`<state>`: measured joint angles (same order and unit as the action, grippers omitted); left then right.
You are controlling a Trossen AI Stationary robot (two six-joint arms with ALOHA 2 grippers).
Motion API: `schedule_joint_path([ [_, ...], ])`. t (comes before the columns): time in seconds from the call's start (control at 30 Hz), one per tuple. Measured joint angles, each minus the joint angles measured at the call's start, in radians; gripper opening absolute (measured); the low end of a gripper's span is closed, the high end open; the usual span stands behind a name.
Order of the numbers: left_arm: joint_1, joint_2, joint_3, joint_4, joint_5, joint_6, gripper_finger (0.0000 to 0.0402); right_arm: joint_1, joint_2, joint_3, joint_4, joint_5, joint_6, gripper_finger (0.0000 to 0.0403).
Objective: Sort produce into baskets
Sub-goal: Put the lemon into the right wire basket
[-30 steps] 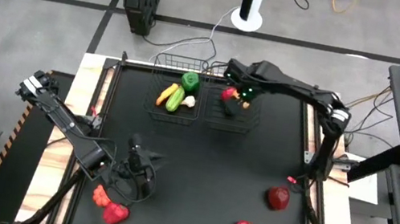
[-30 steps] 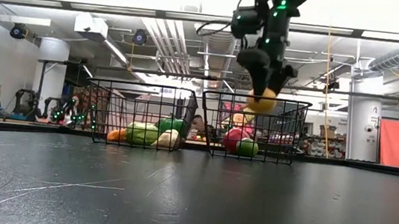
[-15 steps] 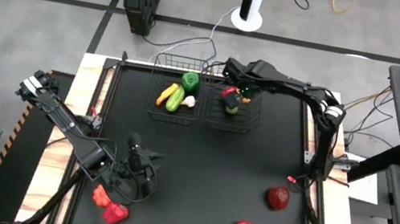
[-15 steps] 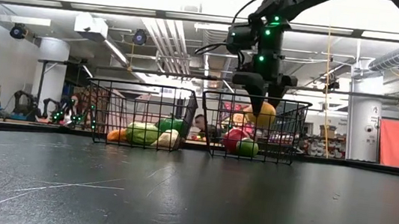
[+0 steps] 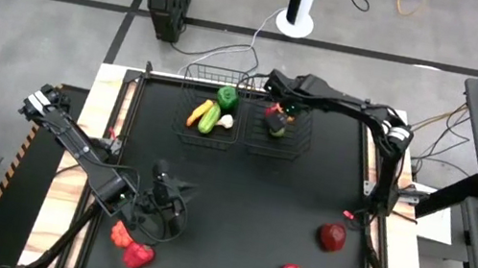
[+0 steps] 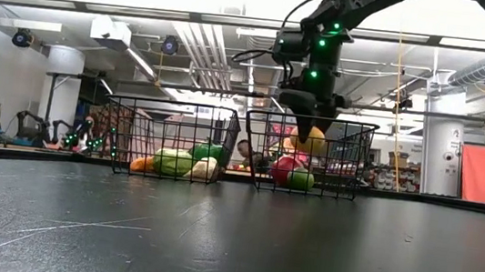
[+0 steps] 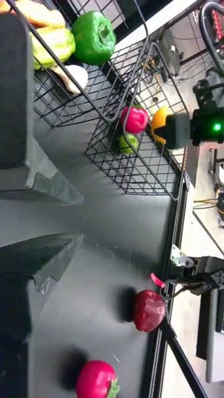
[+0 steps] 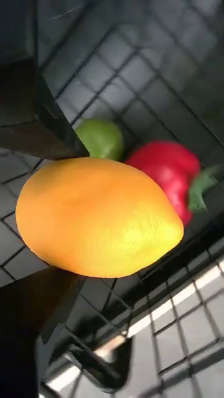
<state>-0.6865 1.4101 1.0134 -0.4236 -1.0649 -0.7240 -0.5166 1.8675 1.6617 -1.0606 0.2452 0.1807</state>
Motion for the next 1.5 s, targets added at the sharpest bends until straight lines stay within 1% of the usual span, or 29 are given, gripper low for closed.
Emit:
schedule_joint_path([
  [0.1, 0.0, 0.0, 0.0, -0.008, 0.0, 0.0, 0.0068, 0.005, -0.001, -0.023, -0.004, -0.04, -0.136, 0.0257],
  [0.3, 0.0, 0.0, 0.0, -0.024, 0.0, 0.0, 0.0068, 0.014, -0.001, -0.061, -0.004, -0.192, -0.358, 0.0254],
  [0.5, 0.0, 0.0, 0.0, -0.029, -0.001, 0.0, 0.0068, 0.022, -0.001, -0.063, -0.003, -0.202, -0.519, 0.0255],
  [0.63, 0.0, 0.0, 0.0, -0.033, -0.001, 0.0, 0.0068, 0.021, -0.001, -0.063, -0.006, -0.204, -0.661, 0.0256],
  [0.77, 0.0, 0.0, 0.0, -0.036, -0.001, 0.0, 0.0068, 0.022, -0.001, -0.063, -0.005, -0.259, -0.783, 0.0256],
  [0.87, 0.0, 0.0, 0.0, -0.039, -0.001, 0.0, 0.0068, 0.025, -0.001, -0.064, -0.003, -0.3, -0.81, 0.0256],
  [0.93, 0.0, 0.0, 0.0, -0.041, -0.002, 0.0, 0.0068, 0.028, -0.001, -0.066, -0.003, -0.304, -0.811, 0.0256],
  [1.27, 0.0, 0.0, 0.0, -0.043, -0.002, 0.0, 0.0068, 0.03, -0.001, -0.118, -0.004, -0.307, -0.767, 0.0255],
  [1.5, 0.0, 0.0, 0.0, -0.043, -0.002, 0.0, 0.0068, 0.018, -0.001, -0.121, -0.003, -0.29, -0.749, 0.0267],
])
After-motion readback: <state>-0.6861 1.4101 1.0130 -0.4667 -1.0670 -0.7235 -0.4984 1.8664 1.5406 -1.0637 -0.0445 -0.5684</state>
